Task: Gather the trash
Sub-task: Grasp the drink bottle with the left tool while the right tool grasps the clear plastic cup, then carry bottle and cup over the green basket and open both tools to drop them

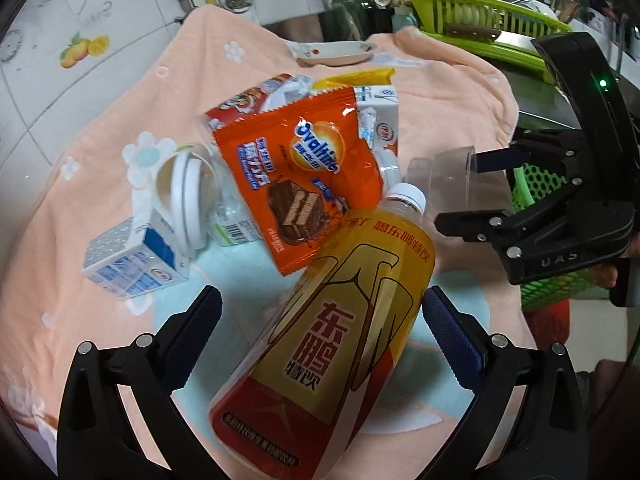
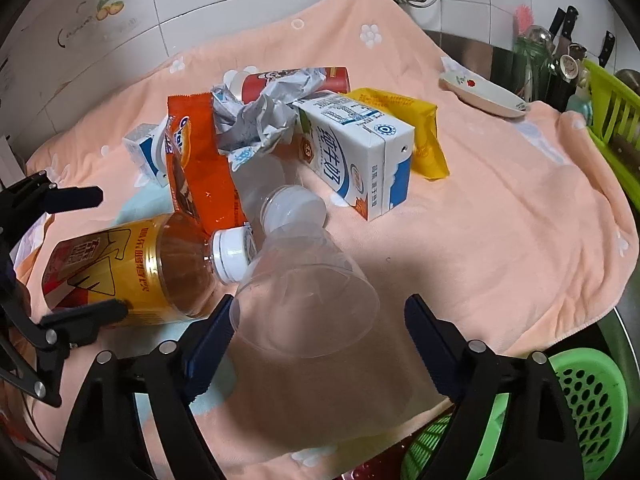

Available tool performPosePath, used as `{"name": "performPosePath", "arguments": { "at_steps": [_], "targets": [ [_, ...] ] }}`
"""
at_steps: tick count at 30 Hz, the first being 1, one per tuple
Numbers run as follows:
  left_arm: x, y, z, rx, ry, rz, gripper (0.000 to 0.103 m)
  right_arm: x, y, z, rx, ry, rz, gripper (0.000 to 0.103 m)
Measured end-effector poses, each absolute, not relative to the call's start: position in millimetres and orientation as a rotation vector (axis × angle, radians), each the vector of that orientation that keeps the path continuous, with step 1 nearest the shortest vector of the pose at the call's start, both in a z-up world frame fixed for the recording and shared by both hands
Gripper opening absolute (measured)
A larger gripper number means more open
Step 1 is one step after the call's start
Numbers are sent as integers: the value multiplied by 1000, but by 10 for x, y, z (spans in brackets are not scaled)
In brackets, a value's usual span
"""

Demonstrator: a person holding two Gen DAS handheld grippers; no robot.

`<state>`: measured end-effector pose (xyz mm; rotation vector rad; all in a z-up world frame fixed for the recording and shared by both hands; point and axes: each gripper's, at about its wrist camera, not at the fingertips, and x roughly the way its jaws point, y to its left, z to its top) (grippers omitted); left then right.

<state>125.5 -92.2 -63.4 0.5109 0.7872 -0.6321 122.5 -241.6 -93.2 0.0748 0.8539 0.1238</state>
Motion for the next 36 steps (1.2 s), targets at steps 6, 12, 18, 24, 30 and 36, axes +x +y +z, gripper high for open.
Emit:
{"name": "performPosePath", "arguments": {
  "at_steps": [6,12,18,24,30,36],
  "targets": [
    [1289,-997,-694,526,813,-653,97,1180,-2423,-926,93,846,130,61],
    [1264,-1057,-715,514,831,-680,80,1066,-2461,-881,101,824,128,60],
    [1207,-1060,-691,487,828,-659,77,888,-2493,-771,108,793,119,60],
    [1139,-1081,-698,488,833,-624,77,687,-2554,-705,107,775,98,60],
    [1121,-1118,-712,525,831,-615,77,482,-2678,-709,128,773,68,60],
    [1077,-1136,-684,515,830,-610,75,243,-2877,-762,125,773,-11,60]
  ]
}}
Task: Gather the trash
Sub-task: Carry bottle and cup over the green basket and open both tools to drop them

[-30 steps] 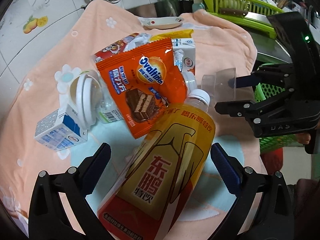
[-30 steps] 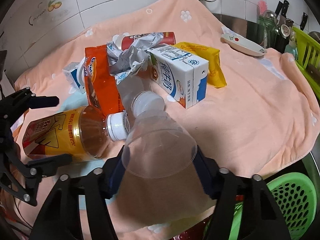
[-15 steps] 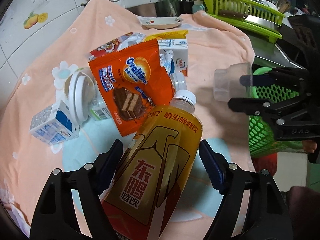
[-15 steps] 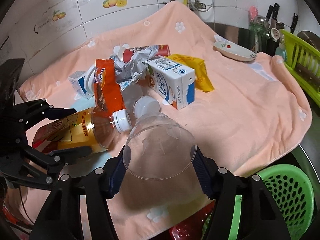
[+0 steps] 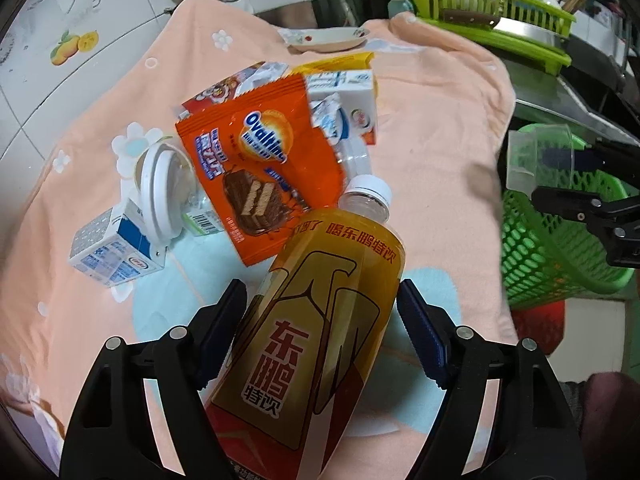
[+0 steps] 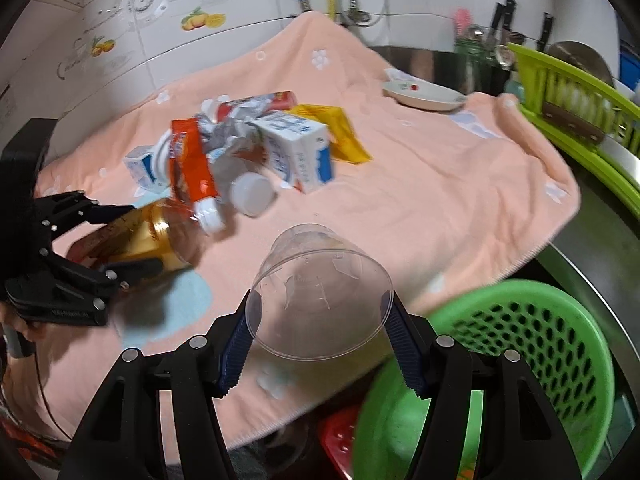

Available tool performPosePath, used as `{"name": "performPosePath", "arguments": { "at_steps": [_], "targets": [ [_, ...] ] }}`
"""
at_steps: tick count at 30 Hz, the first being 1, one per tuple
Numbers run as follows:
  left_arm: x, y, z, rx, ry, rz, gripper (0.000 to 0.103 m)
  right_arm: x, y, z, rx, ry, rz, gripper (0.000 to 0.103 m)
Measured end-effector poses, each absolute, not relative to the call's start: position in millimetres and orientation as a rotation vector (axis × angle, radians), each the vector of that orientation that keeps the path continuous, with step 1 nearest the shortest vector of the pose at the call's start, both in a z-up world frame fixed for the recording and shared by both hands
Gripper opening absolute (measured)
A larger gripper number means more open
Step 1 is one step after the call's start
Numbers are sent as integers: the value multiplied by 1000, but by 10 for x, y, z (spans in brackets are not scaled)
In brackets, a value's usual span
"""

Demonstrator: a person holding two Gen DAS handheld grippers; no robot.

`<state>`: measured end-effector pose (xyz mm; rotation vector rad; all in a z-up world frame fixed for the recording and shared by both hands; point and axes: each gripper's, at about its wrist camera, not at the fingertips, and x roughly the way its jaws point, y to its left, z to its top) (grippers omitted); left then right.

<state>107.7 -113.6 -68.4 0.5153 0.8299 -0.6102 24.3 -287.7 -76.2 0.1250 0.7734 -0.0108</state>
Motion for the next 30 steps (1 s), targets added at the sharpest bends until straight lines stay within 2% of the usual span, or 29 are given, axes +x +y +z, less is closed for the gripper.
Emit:
{"name": "performPosePath", "arguments": {
  "at_steps": [9,16,20,22,30],
  "targets": [
    [792,-1267,-431,436,779,-711,72,-219,-3409,-983,157,804,-188,61],
    [505,-1662,-261,392,754,-841,71,-523,-3708,-1184,186,844,-269,61],
    [358,-1991,-276,396,753,-899,71,-664,-3825,-1242,211,846,-294,62],
    [299,-2153,-290,381,762,-928,71,-742,-3884,-1254,225,838,-305,68],
    [190,-2743,-430,337,805,-1015,70,-1001,-4033,-1265,227,825,-347,71]
  ]
}}
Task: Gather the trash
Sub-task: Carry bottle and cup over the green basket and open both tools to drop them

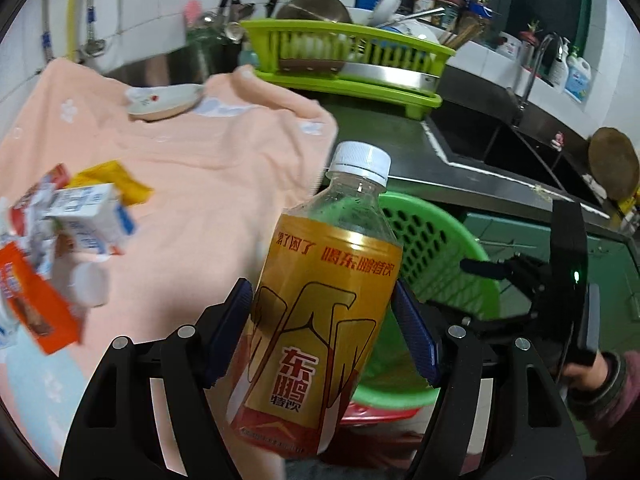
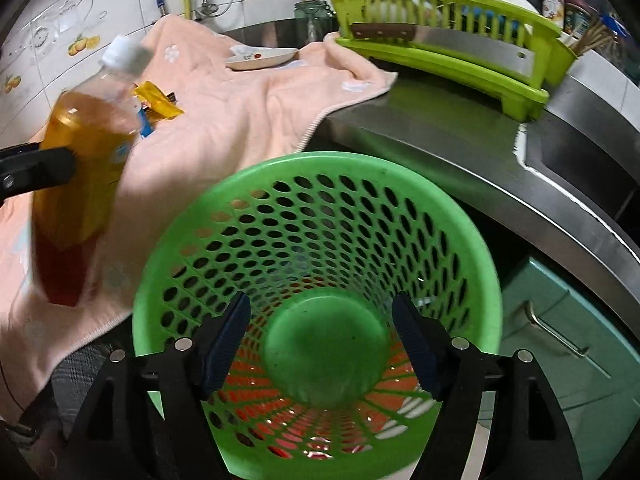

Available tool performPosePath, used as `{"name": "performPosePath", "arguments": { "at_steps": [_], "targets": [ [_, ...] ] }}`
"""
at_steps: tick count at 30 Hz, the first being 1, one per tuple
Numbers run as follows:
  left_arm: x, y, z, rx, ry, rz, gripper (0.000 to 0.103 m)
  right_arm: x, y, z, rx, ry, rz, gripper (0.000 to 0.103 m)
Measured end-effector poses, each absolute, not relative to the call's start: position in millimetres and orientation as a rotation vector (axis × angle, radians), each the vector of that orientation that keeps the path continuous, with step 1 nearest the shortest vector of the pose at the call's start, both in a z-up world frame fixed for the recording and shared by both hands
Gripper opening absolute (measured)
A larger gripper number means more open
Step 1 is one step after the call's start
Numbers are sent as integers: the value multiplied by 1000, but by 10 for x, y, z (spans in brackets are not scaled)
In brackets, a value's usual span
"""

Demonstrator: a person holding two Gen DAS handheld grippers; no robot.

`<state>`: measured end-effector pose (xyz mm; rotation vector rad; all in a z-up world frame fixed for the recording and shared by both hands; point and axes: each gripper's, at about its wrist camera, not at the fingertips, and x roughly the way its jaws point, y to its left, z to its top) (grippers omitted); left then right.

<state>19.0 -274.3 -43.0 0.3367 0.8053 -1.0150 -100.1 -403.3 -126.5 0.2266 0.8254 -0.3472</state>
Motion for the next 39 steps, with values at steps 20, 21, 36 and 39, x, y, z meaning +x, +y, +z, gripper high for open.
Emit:
{"name": "performPosePath", "arguments": {
  "at_steps": [20,21,36,39],
  "targets": [
    [72,-3342,-674,329,875,-1057,69,-1319,-4221,-1266,258,796,-384,72],
    [76,-3350,-668,326,881,-1062,69,-1318,-4218,-1263,257,795,-384,72],
    [35,-3322,-777,380,914,-1057,71,-1316,-4192,-1218,252,784,-381,73],
    [55,-3219,-709,368,892,-1030,71,-1279,-4165,-1181,245,780,-368,73]
  ]
}}
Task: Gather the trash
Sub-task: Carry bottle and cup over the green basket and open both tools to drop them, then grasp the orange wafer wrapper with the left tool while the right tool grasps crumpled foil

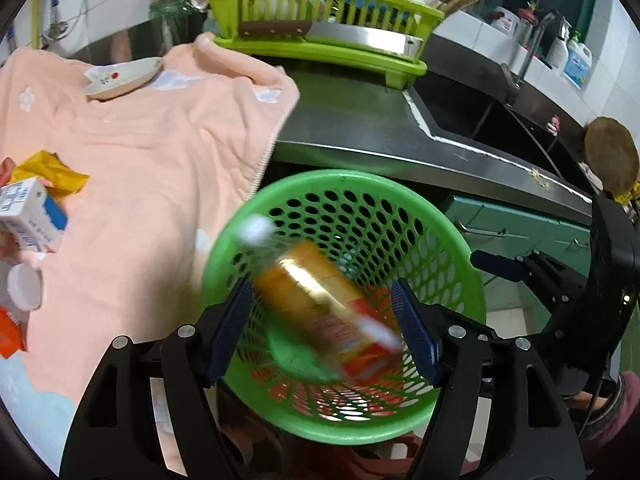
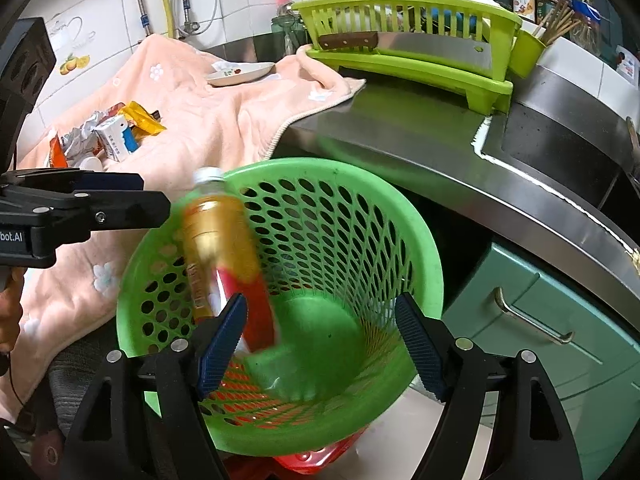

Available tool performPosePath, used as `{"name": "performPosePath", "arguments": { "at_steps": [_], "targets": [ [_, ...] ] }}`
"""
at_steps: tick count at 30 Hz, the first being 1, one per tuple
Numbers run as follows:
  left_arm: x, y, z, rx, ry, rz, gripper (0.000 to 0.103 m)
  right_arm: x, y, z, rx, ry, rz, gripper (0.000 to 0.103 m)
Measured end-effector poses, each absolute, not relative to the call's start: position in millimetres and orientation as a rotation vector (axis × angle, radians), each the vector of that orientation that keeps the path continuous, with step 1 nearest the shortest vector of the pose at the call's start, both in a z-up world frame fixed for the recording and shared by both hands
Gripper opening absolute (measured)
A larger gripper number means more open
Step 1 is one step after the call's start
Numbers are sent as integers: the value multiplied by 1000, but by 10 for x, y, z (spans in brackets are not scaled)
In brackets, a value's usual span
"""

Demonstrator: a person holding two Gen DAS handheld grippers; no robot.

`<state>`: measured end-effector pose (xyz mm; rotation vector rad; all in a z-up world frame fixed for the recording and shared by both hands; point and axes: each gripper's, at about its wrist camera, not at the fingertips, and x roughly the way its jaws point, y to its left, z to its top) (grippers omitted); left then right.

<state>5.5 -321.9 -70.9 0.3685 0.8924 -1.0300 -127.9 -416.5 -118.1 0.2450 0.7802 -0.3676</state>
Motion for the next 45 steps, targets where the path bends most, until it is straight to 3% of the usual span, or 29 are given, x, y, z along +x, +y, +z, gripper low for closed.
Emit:
{"name": "performPosePath", "arguments": {
  "at_steps": [4,24,36,38,43,45],
  "targets": [
    [121,-3008,-585,359,852,-966,78,-1181,-4081,-1138,228,777,-333,74],
    [1173,-1534,-59,147,727,-489,80,-346,-3405,-740,136,733,-106,74],
    [1644,-1446,-208,77,747,-350,80,-64,-3188,-693,104,729,-35,74],
    [1665,-1433,-231,86,745,-329,75,-28,-3162,-679,98,728,-26,74],
    [1711,-1321,-253,60,760,-315,42,60,-3066,-637,76,721,-2,74],
    [1699,-1267,-237,55,752,-314,36,96,-3031,-615,71,717,8,74]
  ]
}}
